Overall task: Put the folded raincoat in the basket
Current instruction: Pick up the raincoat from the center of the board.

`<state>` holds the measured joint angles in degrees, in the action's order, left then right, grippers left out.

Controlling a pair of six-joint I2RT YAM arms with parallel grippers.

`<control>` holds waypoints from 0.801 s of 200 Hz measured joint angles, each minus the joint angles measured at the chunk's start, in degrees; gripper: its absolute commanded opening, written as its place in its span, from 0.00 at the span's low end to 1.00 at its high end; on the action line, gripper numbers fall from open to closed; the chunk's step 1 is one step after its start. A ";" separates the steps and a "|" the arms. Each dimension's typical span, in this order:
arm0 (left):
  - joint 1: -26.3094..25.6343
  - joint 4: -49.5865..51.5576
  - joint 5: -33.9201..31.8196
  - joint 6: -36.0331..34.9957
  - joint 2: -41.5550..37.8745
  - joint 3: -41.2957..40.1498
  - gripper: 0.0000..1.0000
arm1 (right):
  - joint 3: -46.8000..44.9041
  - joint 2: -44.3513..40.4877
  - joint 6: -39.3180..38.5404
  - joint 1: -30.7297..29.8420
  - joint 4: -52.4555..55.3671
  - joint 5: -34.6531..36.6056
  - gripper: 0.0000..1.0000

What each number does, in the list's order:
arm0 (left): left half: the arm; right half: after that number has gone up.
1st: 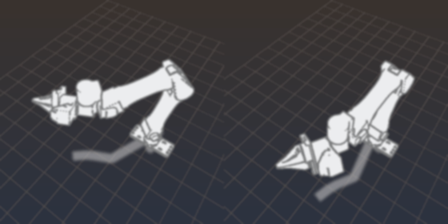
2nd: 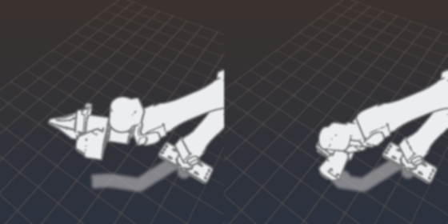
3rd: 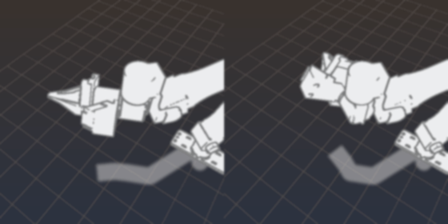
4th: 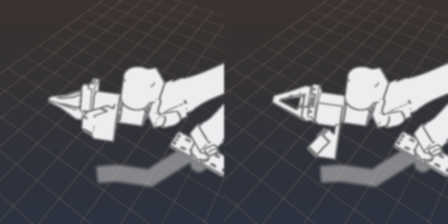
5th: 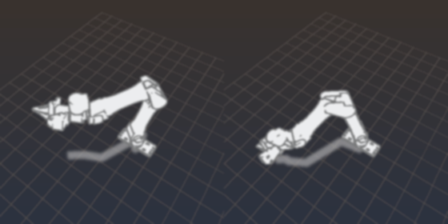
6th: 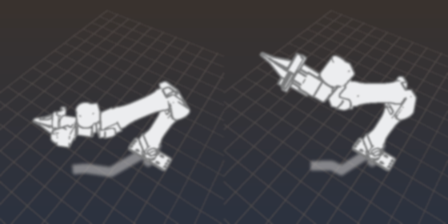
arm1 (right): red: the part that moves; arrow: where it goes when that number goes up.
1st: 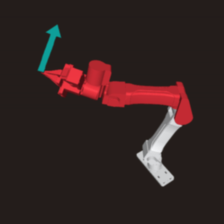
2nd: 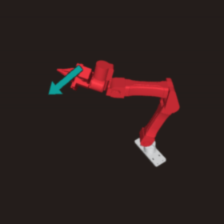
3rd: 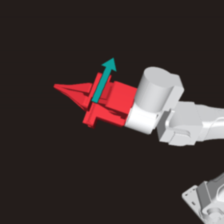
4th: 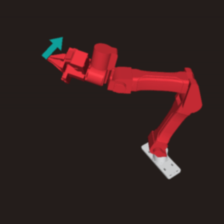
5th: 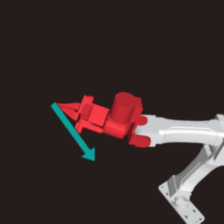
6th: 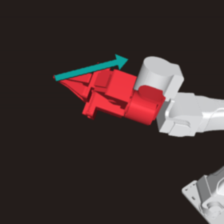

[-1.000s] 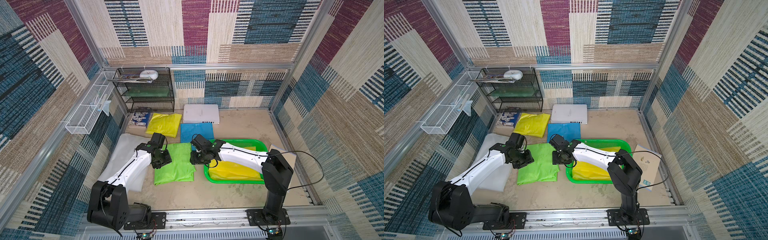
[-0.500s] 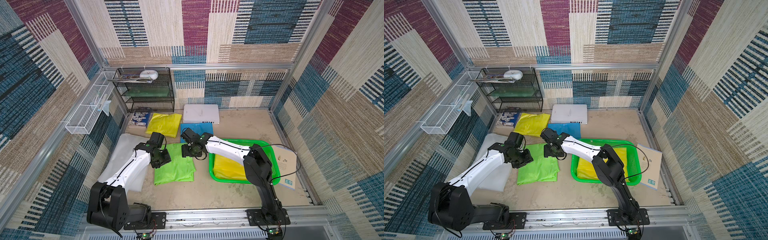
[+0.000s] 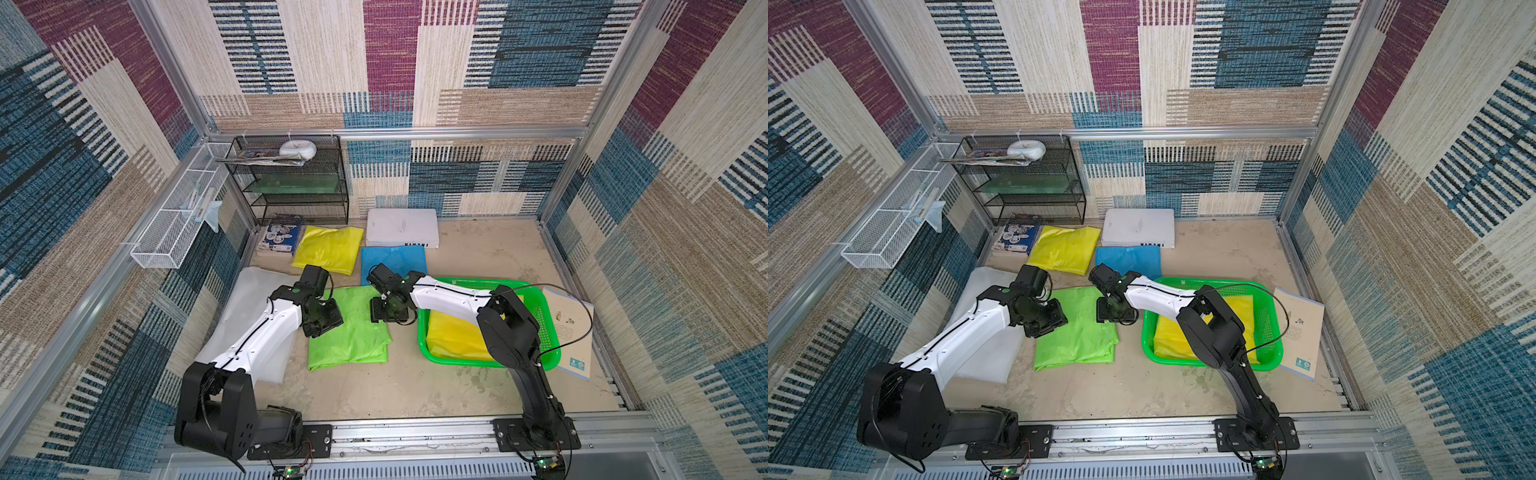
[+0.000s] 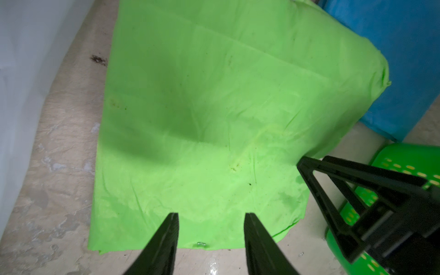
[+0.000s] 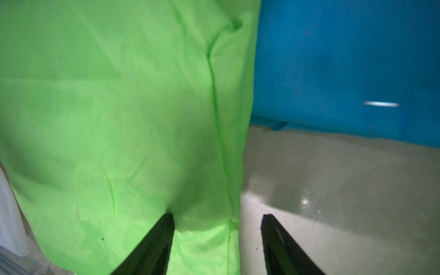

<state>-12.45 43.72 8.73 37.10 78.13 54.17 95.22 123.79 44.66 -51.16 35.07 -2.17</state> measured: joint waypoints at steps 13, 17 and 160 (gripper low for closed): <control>0.00 0.00 0.02 0.00 0.00 -0.28 0.50 | -0.11 0.37 0.02 0.22 -0.66 -0.87 0.58; 0.00 0.00 0.02 0.00 0.02 -0.35 0.50 | -0.11 0.44 0.02 0.24 -0.74 -0.96 0.58; 0.07 -0.33 -0.22 0.00 1.51 -0.83 0.50 | 0.66 2.95 -4.28 2.47 -4.48 -7.02 0.14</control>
<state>-12.38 43.40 8.51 37.10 79.64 53.34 95.88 126.74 40.38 -48.69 30.59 -9.19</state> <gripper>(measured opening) 0.504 0.161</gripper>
